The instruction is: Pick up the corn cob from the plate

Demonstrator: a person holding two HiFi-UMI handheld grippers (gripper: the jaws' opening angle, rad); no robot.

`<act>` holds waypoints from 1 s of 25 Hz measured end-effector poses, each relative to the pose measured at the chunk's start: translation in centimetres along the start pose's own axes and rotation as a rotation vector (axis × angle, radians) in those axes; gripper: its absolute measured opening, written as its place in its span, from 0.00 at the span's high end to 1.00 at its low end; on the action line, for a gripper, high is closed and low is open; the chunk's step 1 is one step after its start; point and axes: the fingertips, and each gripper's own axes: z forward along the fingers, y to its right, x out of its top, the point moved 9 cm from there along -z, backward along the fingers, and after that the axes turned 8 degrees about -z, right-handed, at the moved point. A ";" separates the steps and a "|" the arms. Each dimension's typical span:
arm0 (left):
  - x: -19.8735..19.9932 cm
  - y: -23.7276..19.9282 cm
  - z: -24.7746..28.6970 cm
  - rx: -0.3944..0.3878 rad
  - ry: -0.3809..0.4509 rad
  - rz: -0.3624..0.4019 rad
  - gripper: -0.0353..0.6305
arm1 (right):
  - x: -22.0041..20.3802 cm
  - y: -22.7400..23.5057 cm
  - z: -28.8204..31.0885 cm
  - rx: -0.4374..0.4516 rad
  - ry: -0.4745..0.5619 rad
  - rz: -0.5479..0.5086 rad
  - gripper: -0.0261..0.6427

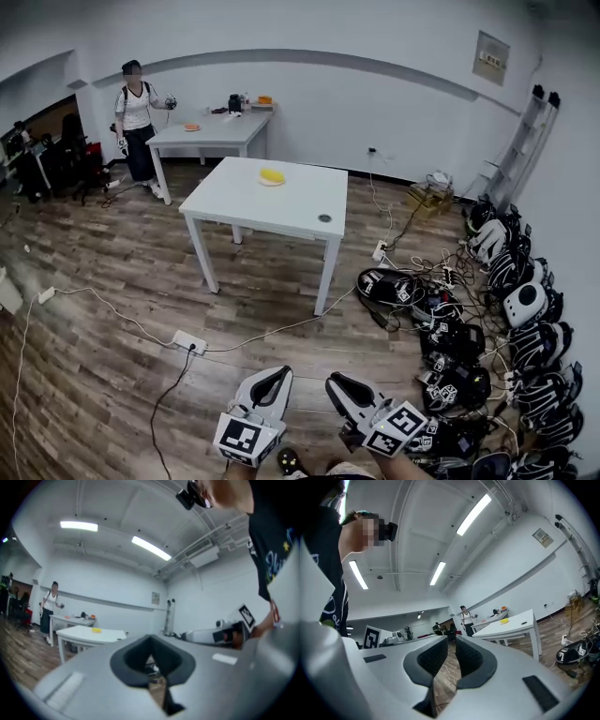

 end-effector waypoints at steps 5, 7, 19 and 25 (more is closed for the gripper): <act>-1.6 -4.3 1.3 0.065 -0.023 -0.074 0.96 | -1.0 3.1 4.2 0.008 -0.013 0.067 0.91; -2.5 -5.6 2.1 0.097 -0.044 -0.117 0.96 | -1.4 4.9 5.4 0.008 0.000 0.114 0.91; 3.5 -18.9 15.4 0.211 -0.028 -0.013 0.96 | 2.1 20.4 22.7 0.209 0.092 0.113 0.91; 6.2 -24.8 21.4 0.251 -0.007 -0.041 0.96 | 4.5 25.0 29.3 0.250 0.045 0.057 0.91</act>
